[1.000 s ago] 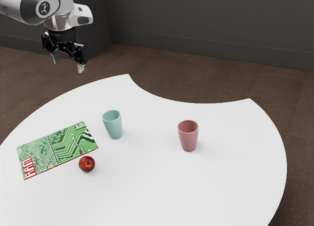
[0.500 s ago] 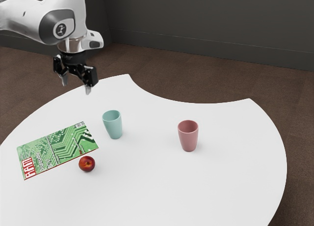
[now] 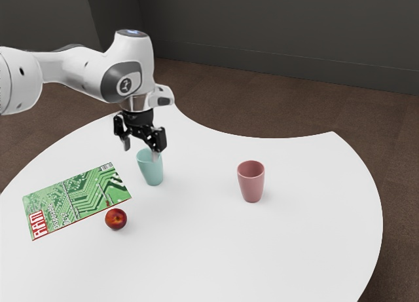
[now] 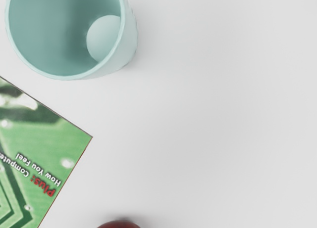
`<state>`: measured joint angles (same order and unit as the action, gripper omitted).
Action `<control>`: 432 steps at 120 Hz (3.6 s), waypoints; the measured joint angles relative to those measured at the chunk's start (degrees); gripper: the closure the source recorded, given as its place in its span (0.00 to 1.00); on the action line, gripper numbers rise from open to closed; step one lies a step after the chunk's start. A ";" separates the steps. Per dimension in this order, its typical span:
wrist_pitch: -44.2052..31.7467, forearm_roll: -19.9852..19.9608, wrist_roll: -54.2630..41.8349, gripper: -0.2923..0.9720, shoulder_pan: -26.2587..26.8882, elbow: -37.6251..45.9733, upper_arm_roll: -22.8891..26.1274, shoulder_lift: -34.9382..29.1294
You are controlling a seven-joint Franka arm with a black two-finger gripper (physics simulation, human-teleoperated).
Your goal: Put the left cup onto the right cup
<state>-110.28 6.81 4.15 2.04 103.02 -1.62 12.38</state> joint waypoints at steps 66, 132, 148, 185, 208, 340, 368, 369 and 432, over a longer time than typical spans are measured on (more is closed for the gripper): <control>-10.88 -2.23 -0.19 0.23 -2.90 -7.74 -0.12 13.15; -11.94 -4.12 -0.30 0.23 -4.25 -14.57 -0.05 21.15; -12.08 -4.27 -0.31 0.23 -4.32 -14.58 -0.05 21.84; -12.21 -2.92 -1.02 0.66 -4.09 -15.02 -0.14 21.70; -12.23 -2.19 -1.50 0.79 -4.07 -15.02 -0.26 21.56; 3.90 4.49 14.38 0.85 3.83 -17.16 13.57 7.38; 5.92 7.49 20.20 0.85 7.12 -26.68 14.88 14.25; 5.93 7.53 20.37 0.85 7.23 -26.98 14.89 14.54; 1.97 8.47 25.78 0.85 9.48 -40.95 15.30 27.55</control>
<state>-108.31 15.29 29.93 11.52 62.08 13.68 39.92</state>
